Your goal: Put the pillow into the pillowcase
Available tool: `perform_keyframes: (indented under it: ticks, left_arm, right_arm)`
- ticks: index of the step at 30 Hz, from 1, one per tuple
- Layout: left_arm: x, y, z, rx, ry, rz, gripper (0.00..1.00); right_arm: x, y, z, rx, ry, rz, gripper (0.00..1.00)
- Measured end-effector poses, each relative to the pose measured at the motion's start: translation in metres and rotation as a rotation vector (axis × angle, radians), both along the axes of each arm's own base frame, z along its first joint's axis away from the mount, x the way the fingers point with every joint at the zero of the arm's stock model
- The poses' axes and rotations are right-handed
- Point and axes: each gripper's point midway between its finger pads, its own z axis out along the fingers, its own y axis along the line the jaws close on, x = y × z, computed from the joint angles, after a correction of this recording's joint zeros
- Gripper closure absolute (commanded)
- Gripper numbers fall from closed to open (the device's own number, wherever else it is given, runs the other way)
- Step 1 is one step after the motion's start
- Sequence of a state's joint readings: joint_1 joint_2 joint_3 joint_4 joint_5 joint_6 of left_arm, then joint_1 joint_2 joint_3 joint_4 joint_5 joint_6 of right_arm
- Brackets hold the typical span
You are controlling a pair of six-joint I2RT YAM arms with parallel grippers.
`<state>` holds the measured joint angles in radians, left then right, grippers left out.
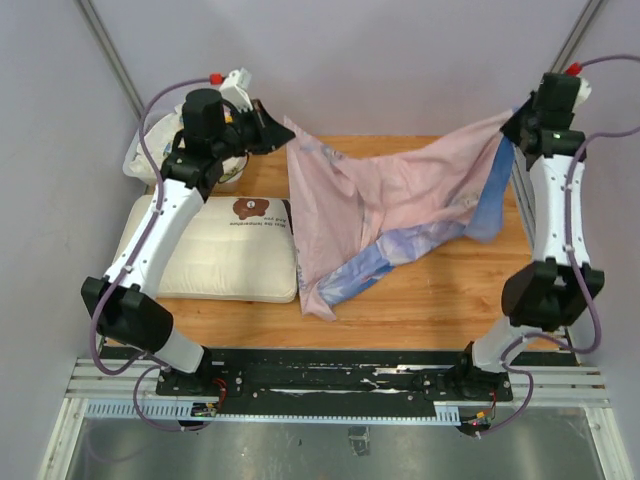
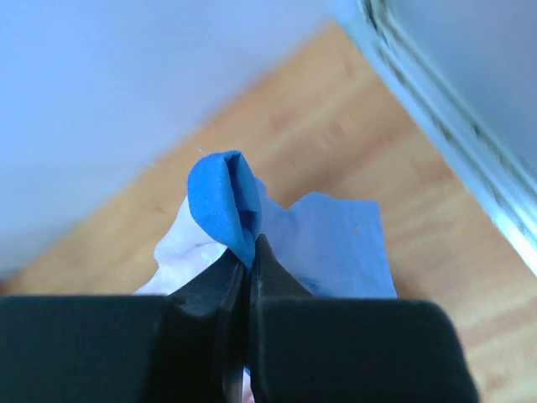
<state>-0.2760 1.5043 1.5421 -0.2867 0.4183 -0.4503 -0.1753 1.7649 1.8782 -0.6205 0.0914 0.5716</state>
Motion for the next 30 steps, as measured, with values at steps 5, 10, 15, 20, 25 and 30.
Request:
perform_keyframes:
  ticks: [5, 10, 15, 20, 25, 30]
  left_arm:
    - [0.001, -0.006, 0.086, -0.071, -0.177, -0.028, 1.00]
    - [-0.015, -0.011, 0.125, -0.122, -0.273, -0.088, 1.00]
    - [-0.033, -0.020, 0.115, -0.169, -0.261, -0.174, 1.00]
    - [-0.055, -0.030, 0.093, -0.226, -0.208, -0.277, 1.00]
    - [-0.070, -0.037, 0.084, -0.284, -0.167, -0.355, 1.00]
    - [-0.058, -0.043, 0.086, -0.316, -0.159, -0.368, 1.00]
  right_arm:
    - [-0.034, 0.012, 0.150, -0.064, -0.417, 0.071, 0.99]
    - [-0.073, 0.008, 0.213, -0.114, -0.599, 0.067, 0.99]
    - [-0.110, 0.001, 0.219, -0.139, -0.629, 0.027, 0.99]
    - [-0.141, -0.015, 0.226, -0.177, -0.643, -0.043, 0.99]
    - [-0.138, -0.031, 0.235, -0.194, -0.631, -0.087, 0.99]
    - [-0.083, -0.049, 0.222, -0.168, -0.579, -0.067, 0.99]
